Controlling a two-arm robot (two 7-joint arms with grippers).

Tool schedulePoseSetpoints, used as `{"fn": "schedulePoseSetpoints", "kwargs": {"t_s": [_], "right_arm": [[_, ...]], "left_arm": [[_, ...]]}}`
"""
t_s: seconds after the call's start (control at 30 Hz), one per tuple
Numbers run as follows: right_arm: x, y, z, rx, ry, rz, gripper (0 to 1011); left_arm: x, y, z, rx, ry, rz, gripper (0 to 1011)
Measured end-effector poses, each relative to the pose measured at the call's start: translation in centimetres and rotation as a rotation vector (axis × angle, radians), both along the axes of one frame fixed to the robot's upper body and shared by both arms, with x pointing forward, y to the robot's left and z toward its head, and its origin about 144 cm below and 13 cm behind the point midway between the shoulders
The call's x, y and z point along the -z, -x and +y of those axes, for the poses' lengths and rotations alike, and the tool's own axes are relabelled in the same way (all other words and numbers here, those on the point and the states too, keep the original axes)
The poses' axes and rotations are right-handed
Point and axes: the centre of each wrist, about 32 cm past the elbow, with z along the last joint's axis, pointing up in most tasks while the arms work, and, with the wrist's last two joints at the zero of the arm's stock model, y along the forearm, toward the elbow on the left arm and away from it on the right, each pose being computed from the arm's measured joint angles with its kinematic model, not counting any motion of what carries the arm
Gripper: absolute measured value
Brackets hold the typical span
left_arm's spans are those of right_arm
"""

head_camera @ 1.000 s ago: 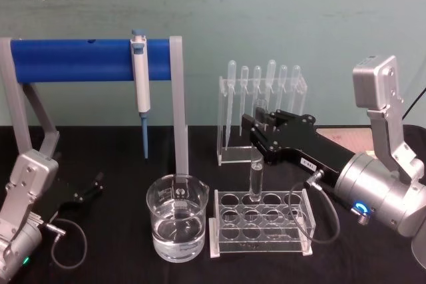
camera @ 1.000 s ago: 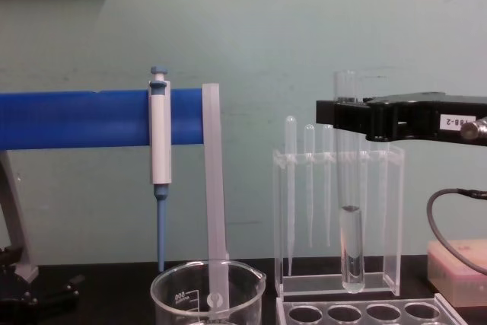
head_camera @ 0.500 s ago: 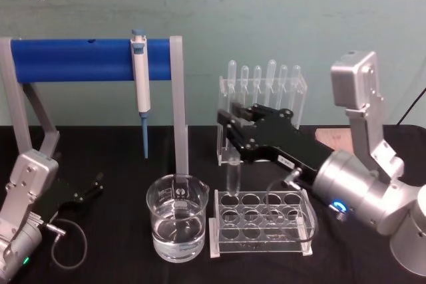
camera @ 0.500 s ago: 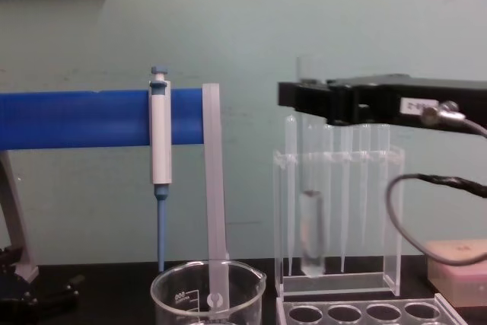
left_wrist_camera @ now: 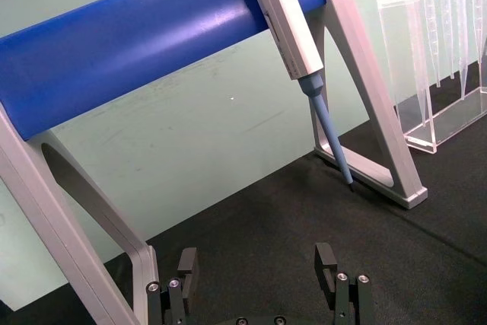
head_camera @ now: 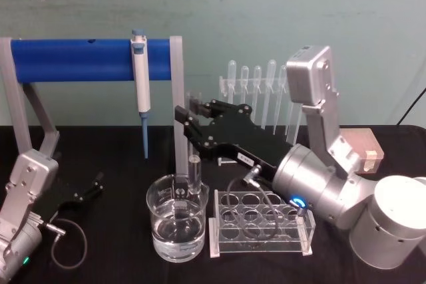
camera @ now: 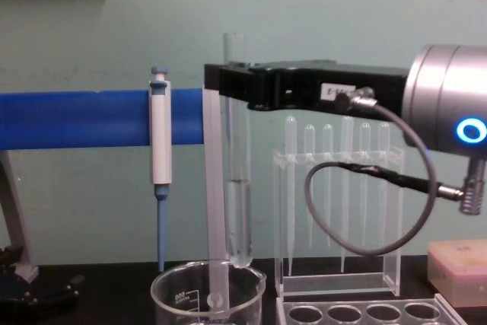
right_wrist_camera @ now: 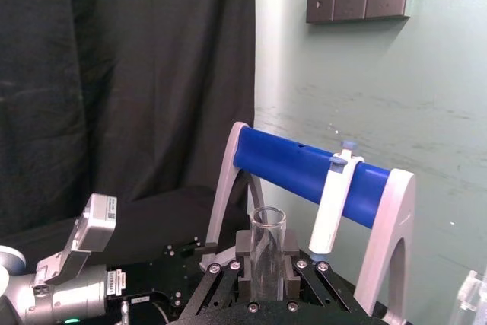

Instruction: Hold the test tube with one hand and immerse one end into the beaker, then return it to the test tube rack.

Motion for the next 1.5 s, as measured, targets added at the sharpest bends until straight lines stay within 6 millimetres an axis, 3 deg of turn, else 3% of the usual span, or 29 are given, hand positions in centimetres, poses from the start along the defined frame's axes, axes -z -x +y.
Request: {"fn": "schedulePoseSetpoints", "kwargs": {"t_s": [0.43, 0.63, 1.07, 1.5], "right_arm": [[2.1, -1.1, 1.7, -0.022, -0.006, 0.004, 225], [4.4, -1.5, 2.3, -0.025, -0.006, 0.003, 225], [8.5, -1.7, 2.0, -0.015, -0.023, 0.012, 225], [10.0, -1.6, 1.9, -0.021, -0.01, 0.007, 225]], "left_arm": [[0.0, 0.0, 0.0, 0.0, 0.0, 0.0, 1000], [0.0, 0.0, 0.0, 0.0, 0.0, 0.0, 1000], [0.0, 0.0, 0.0, 0.0, 0.0, 0.0, 1000], [0.0, 0.0, 0.0, 0.0, 0.0, 0.0, 1000]]}}
